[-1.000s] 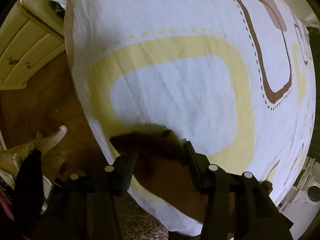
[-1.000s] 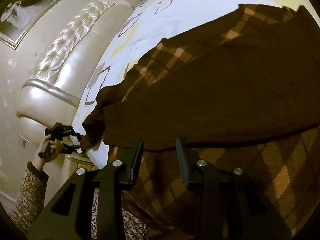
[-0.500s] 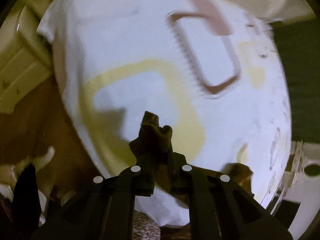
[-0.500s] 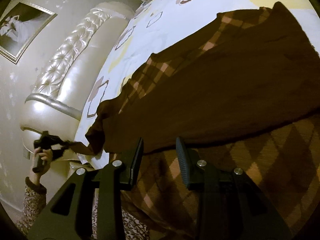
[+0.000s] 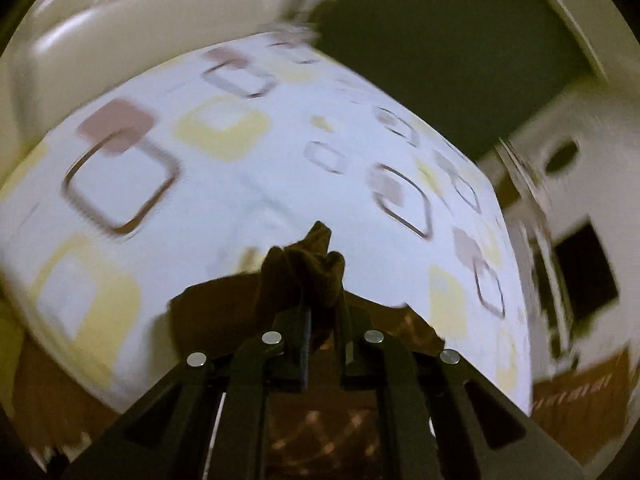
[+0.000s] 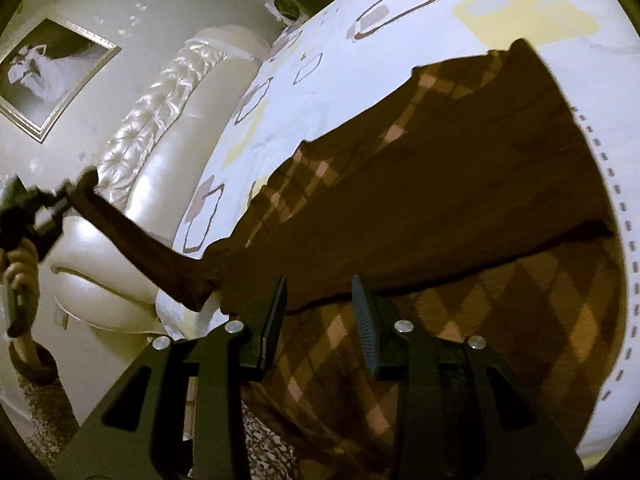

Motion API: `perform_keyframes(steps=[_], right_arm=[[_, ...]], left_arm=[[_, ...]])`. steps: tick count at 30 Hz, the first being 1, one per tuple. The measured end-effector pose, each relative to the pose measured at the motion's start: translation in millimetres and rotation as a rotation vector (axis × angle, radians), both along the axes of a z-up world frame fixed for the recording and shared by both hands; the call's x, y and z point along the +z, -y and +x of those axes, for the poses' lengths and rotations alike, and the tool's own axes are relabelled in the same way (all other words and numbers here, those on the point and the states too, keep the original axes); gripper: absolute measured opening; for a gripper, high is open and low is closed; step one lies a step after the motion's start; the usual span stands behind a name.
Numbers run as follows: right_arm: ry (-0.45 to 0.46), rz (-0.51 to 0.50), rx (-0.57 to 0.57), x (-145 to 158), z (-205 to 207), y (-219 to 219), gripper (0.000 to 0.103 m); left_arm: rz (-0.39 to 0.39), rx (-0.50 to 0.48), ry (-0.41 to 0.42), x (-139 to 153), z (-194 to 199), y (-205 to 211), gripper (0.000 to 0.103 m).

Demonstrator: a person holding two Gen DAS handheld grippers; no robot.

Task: Fold small clothes

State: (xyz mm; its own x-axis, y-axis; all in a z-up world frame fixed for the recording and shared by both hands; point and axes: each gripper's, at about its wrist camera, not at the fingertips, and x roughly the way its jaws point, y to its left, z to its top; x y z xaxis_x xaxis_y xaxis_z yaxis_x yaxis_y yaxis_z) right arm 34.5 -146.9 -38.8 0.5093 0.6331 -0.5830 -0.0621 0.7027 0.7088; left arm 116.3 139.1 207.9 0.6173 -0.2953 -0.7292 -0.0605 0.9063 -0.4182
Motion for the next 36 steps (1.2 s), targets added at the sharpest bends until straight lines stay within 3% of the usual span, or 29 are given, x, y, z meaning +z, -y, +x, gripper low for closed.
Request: perform_keyframes(steps=[2, 5, 11, 17, 19, 21, 23, 26, 30, 36], right_arm=[[0.004, 0.002, -0.018, 1.1, -2.1, 9.7, 0.034], [0.002, 0.009, -0.049, 0.3, -4.4, 25.1, 0.035], [-0.016, 0.027, -0.107, -11.6, -9.6, 54.9, 0.035], [-0.041, 0.054, -0.149, -26.2, -10.8, 74.4, 0.035], [-0.048, 0.062, -0.159, -29.8, -10.1, 77.7, 0.035], [-0.054, 0.070, -0.165, -32.0, -9.8, 80.0, 0.036], [-0.051, 0.073, -0.174, -31.9, -9.8, 82.8, 0.042], [-0.042, 0.085, -0.185, -29.2, -11.8, 88.0, 0.043], [-0.033, 0.089, -0.190, -26.3, -9.8, 92.4, 0.043], [-0.041, 0.100, -0.195, -25.4, 5.4, 93.2, 0.043]], left_arm=[[0.054, -0.076, 0.033, -1.9, 2.2, 42.6, 0.009], [0.065, -0.192, 0.023, -24.3, 11.8, 107.0, 0.009], [0.139, -0.376, -0.030, -100.9, 9.3, 211.6, 0.009], [0.174, -0.465, -0.115, -174.6, 4.4, 267.2, 0.010], [0.187, -0.486, -0.112, -192.7, 2.6, 279.5, 0.016], [0.211, -0.464, -0.088, -195.8, -1.7, 280.4, 0.040], [0.219, -0.435, -0.038, -192.2, -8.2, 273.8, 0.057], [0.204, -0.404, 0.051, -178.1, -19.2, 251.6, 0.074], [0.196, -0.317, 0.130, -166.3, -37.7, 201.3, 0.080], [0.250, -0.140, 0.139, -186.7, -65.1, 109.1, 0.080]])
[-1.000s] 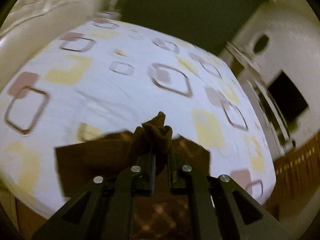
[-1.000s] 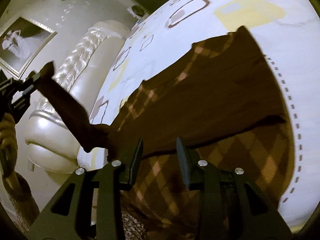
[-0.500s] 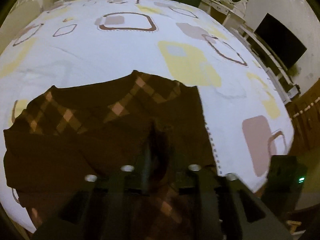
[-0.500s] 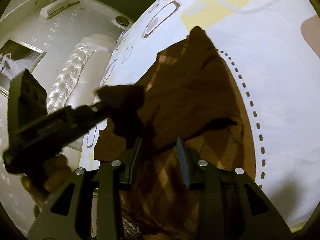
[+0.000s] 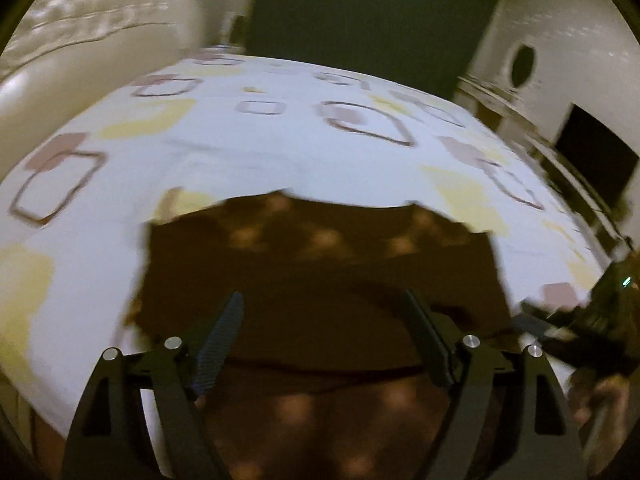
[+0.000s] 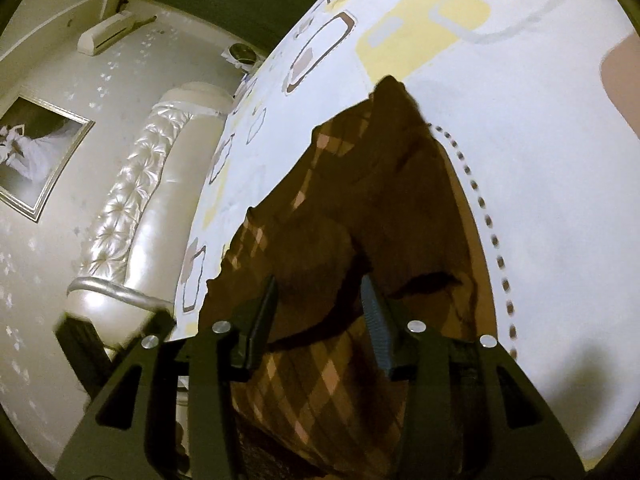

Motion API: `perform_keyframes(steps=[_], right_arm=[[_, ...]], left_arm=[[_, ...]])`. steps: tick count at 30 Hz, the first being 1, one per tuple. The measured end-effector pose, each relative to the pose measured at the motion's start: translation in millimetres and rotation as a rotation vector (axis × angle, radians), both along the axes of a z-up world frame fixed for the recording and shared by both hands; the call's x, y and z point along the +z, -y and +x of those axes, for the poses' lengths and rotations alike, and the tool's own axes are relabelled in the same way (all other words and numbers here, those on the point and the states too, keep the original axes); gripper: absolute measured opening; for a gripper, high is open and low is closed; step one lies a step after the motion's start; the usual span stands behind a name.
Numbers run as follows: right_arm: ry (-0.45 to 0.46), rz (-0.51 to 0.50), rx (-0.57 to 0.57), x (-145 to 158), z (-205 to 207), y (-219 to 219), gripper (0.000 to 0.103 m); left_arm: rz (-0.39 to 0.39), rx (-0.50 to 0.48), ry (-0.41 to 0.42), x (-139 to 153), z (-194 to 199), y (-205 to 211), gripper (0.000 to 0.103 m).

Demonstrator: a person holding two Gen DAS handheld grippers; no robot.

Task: Fold small clothes

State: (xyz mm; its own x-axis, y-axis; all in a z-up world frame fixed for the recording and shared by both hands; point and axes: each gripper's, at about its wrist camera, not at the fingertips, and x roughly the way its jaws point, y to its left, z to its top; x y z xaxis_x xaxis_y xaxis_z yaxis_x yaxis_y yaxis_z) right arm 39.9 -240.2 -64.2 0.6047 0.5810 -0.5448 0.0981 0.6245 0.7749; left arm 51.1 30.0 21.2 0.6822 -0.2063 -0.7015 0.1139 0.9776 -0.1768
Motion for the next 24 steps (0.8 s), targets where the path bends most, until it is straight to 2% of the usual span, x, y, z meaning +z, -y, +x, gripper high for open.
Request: perform_keyframes(steps=[4, 9, 10, 11, 13, 16, 17, 19, 21, 22, 24], right_arm=[[-0.034, -0.034, -0.003, -3.2, 21.0, -3.1, 0.043], [-0.102, -0.075, 0.033, -16.1, 47.0, -17.8, 0.041], [-0.114, -0.087, 0.054, -18.5, 50.8, -22.8, 0.029], [-0.131, -0.111, 0.085, -20.4, 55.5, -29.8, 0.007], [-0.107, -0.128, 0.083, -14.1, 54.5, -32.9, 0.008], [0.079, -0.153, -0.077, 22.7, 22.4, -17.9, 0.007], [0.099, -0.169, -0.116, 26.4, 12.2, -13.0, 0.007], [0.074, -0.220, -0.146, 18.2, -2.2, -10.4, 0.008], [0.003, -0.275, -0.086, -7.6, -7.3, -14.6, 0.008], [-0.018, -0.268, -0.079, -15.3, -8.5, -13.6, 0.009], [-0.037, -0.171, -0.095, -27.0, -13.9, -0.7, 0.012]], left_arm=[[0.003, 0.111, -0.035, -18.2, -9.3, -48.4, 0.080], [-0.025, 0.180, -0.071, -29.6, -10.9, -78.5, 0.080], [-0.032, 0.186, -0.075, -31.4, -8.2, -79.5, 0.080], [-0.040, 0.189, -0.078, -32.7, -8.5, -80.5, 0.080], [-0.049, 0.193, -0.081, -34.5, -9.6, -82.0, 0.080], [-0.037, 0.194, -0.081, -38.7, -11.7, -82.6, 0.080], [-0.032, 0.194, -0.087, -41.8, -10.9, -81.5, 0.080], [-0.032, 0.192, -0.099, -47.2, -9.4, -80.9, 0.080], [-0.028, 0.193, -0.116, -53.6, -8.0, -79.9, 0.080], [-0.022, 0.196, -0.122, -55.6, -7.8, -79.9, 0.080], [-0.007, 0.203, -0.130, -58.4, -7.4, -81.4, 0.080]])
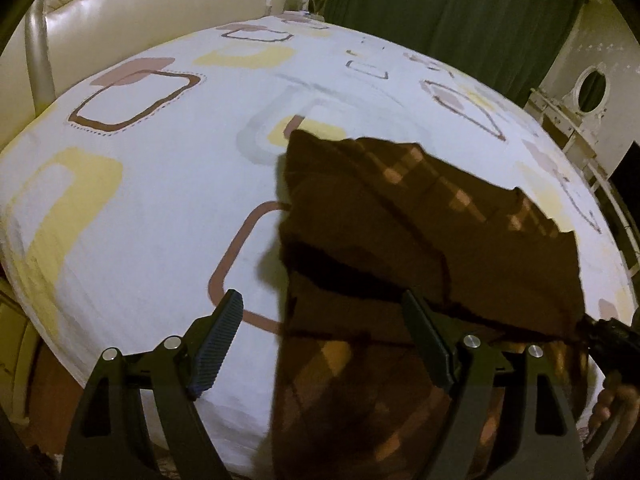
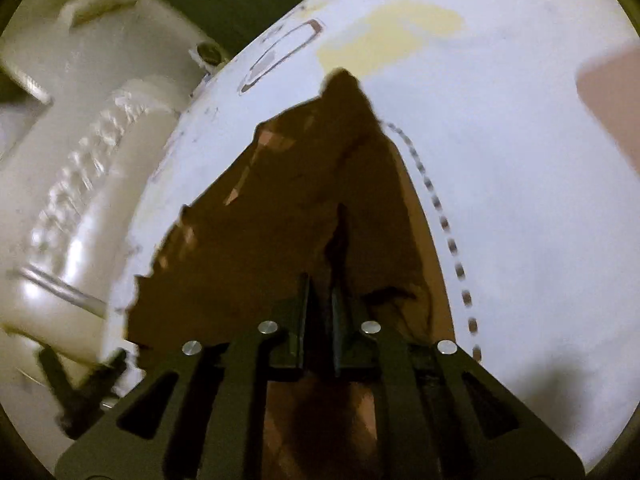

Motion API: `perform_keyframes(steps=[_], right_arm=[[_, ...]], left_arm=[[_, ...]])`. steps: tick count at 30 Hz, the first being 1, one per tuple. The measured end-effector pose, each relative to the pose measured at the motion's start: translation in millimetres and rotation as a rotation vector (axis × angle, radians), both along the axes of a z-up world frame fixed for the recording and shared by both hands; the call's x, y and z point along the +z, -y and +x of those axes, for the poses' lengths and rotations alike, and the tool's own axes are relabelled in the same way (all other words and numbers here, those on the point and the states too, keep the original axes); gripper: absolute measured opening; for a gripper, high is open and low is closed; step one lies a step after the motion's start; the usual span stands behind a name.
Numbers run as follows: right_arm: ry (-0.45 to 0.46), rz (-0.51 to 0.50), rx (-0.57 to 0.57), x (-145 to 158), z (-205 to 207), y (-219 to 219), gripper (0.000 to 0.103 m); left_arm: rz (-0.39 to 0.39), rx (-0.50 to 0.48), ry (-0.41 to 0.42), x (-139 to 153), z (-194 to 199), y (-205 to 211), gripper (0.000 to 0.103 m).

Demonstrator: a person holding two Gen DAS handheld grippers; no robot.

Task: Fold small clothes

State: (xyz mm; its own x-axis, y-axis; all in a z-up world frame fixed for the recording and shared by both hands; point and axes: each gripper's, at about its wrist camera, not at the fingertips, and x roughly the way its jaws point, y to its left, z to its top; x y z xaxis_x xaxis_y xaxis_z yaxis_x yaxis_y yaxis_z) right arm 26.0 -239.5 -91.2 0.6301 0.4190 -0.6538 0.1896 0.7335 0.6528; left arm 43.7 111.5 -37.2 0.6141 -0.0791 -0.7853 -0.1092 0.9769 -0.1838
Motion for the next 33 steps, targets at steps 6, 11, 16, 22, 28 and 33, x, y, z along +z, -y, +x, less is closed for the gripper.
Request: perform_keyframes(steps=[6, 11, 16, 22, 28, 33], right_arm=[[0.093, 0.000, -0.012, 31.3, 2.6, 20.8, 0.033], [0.020, -0.047, 0.045, 24.1, 34.1, 18.4, 0.034], [-0.019, -0.025, 0.041, 8.0, 41.8, 14.0, 0.034], [-0.028, -0.083, 0.106, 10.7, 49.1, 2.4, 0.008], [0.038, -0.103, 0.080, 30.0, 48.6, 7.7, 0.007], [0.039, -0.101, 0.085, 29.9, 51.5, 4.4, 0.007]], left_arm=[[0.008, 0.049, 0.018, 1.4, 0.7, -20.3, 0.080], [0.013, 0.079, -0.007, -7.0, 1.7, -30.6, 0.080], [0.028, 0.083, -0.019, -12.2, 3.1, -33.5, 0.080], [0.042, 0.091, -0.034, -18.8, 10.0, -34.1, 0.080], [0.154, 0.133, -0.029, -21.3, 23.7, -29.3, 0.081], [0.290, 0.135, 0.003, -22.0, 30.0, -17.7, 0.081]])
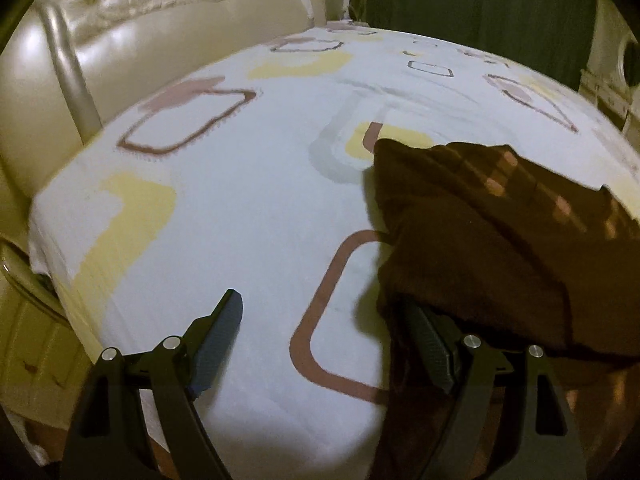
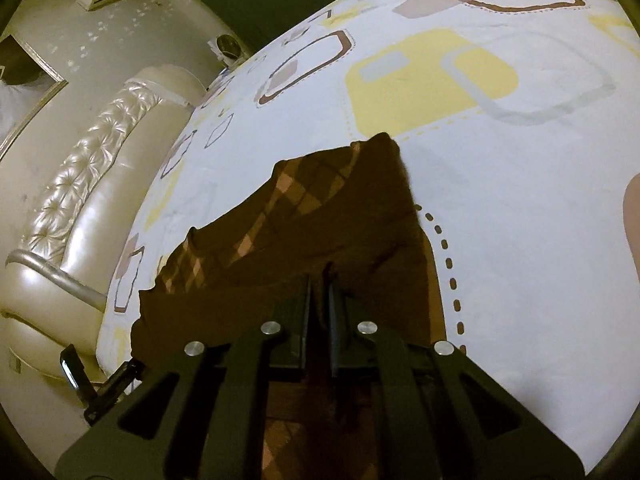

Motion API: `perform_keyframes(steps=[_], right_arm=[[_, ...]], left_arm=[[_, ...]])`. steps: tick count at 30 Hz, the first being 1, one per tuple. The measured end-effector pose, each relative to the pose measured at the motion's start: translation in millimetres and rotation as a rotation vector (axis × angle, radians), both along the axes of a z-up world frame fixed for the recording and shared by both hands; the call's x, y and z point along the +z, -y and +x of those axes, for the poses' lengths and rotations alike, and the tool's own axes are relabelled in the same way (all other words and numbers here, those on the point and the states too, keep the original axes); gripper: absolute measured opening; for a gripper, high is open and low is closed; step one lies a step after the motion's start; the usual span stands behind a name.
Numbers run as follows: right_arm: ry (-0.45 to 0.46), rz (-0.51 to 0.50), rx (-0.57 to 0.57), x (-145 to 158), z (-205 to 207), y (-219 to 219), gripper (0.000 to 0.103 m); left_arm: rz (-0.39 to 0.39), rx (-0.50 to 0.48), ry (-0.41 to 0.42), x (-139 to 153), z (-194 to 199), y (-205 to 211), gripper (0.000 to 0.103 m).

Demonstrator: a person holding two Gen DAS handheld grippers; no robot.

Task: Fold small clothes

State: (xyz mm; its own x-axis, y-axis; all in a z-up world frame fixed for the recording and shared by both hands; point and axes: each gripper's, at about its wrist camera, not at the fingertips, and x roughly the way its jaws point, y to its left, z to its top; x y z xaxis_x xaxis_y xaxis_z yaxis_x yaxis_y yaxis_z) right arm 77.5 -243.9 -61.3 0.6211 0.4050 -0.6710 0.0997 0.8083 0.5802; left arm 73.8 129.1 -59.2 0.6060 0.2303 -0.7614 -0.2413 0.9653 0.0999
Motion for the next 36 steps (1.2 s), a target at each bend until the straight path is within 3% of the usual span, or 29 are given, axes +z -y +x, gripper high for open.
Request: perform_keyframes(steps=[2, 4, 8, 11, 12, 19, 23, 29, 36], right_arm=[[0.002, 0.014, -0.004, -1.0, 1.2, 0.6, 0.007], [0.004, 0.039, -0.001, -1.5, 2.6, 0.6, 0.007], [0.008, 0.047, -0.007, -1.3, 3.6, 0.5, 0.006], [0.037, 0.054, -0.042, 6.3, -0.6, 8.7, 0.006], [0.047, 0.055, -0.050, 8.9, -2.5, 12.7, 0.005], [-0.027, 0.021, -0.056, -18.7, -12.3, 15.8, 0.005], [-0.027, 0.064, -0.082, -26.3, -15.6, 22.8, 0.005], [-0.023, 0.030, -0.086, -27.3, -16.9, 24.1, 0.005], [-0.041, 0.091, -0.083, -28.7, -19.5, 34.3, 0.005]], left_arm=[[0.013, 0.000, 0.020, 1.3, -1.1, 1.0, 0.081], [-0.023, -0.004, 0.050, 2.8, 0.0, -0.9, 0.081], [-0.012, -0.013, 0.044, 1.7, 14.1, 3.7, 0.081], [-0.007, 0.027, 0.053, 3.8, 13.0, 2.1, 0.059], [-0.012, 0.043, 0.043, 3.3, 10.9, 0.1, 0.059], [0.003, 0.062, -0.003, -8.1, 1.7, -6.6, 0.063], [0.029, 0.036, -0.016, -7.8, 0.6, -4.0, 0.065], [-0.016, 0.020, -0.018, -8.7, -2.4, -9.6, 0.071], [-0.088, -0.007, -0.054, 9.1, -16.5, -18.9, 0.071]])
